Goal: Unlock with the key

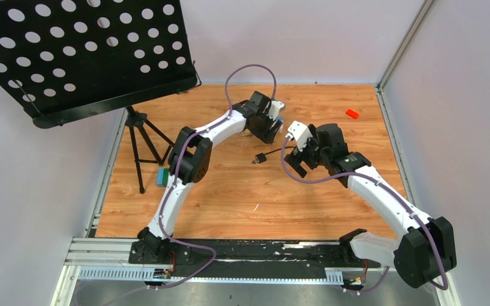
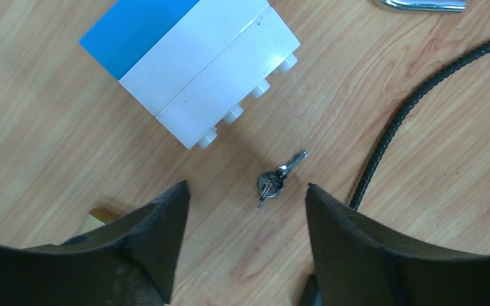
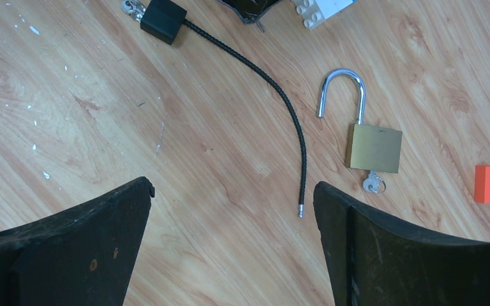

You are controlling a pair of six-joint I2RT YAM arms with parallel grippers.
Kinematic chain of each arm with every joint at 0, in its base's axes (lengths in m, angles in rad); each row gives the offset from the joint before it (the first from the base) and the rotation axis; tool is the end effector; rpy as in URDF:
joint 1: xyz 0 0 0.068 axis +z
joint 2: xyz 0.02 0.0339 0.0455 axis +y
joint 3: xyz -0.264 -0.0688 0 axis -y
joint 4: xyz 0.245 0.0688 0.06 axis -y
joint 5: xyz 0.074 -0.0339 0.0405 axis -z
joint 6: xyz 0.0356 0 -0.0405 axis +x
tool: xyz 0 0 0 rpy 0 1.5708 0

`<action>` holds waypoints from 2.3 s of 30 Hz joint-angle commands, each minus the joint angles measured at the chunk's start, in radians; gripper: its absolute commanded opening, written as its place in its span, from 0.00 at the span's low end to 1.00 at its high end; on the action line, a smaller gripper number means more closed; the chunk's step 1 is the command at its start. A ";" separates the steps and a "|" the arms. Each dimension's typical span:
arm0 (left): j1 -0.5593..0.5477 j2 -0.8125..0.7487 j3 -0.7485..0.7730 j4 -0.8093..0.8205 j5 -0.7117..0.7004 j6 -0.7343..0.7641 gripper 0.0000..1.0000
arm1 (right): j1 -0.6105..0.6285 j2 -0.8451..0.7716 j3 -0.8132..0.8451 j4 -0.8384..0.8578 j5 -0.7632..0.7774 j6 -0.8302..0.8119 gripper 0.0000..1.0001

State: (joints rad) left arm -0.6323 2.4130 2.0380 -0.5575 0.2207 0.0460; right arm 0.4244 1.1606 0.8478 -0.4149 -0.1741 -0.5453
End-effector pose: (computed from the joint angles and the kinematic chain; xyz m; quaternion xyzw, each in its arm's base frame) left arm 0.4243 -0.3205 0.1680 0.3465 0.8785 -0.1902 0.2683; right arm 0.2232 0.1076 0.2648 -0.4551 0.7877 0.0546 0.4117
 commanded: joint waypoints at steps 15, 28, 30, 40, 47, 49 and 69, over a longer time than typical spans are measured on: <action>-0.008 -0.043 -0.055 0.015 0.077 -0.005 0.42 | 0.021 0.030 0.013 -0.005 0.000 -0.018 0.98; -0.008 -0.062 -0.059 0.028 0.121 0.024 0.05 | 0.024 0.001 0.007 0.011 0.022 -0.009 0.98; -0.008 -0.083 -0.077 0.036 0.131 0.030 0.00 | 0.025 -0.003 0.008 0.011 0.025 -0.009 0.98; -0.011 -0.303 -0.228 0.085 0.244 0.074 0.00 | 0.023 -0.063 0.023 0.018 0.012 0.039 0.98; -0.030 -0.469 -0.352 0.071 0.342 0.094 0.00 | -0.041 -0.140 0.033 0.027 -0.117 0.131 0.96; -0.037 -0.514 -0.373 0.055 0.363 0.087 0.00 | -0.073 -0.162 0.031 0.028 -0.189 0.144 0.96; -0.089 -0.831 -0.555 0.282 0.475 -0.382 0.00 | -0.073 -0.119 0.127 0.088 -0.583 0.154 0.71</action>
State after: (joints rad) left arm -0.7197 1.6264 1.5276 -0.4107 0.6991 -0.1619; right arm 0.3336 1.0298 0.9279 -0.4133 -0.7170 -0.4393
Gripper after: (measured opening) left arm 0.007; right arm 0.729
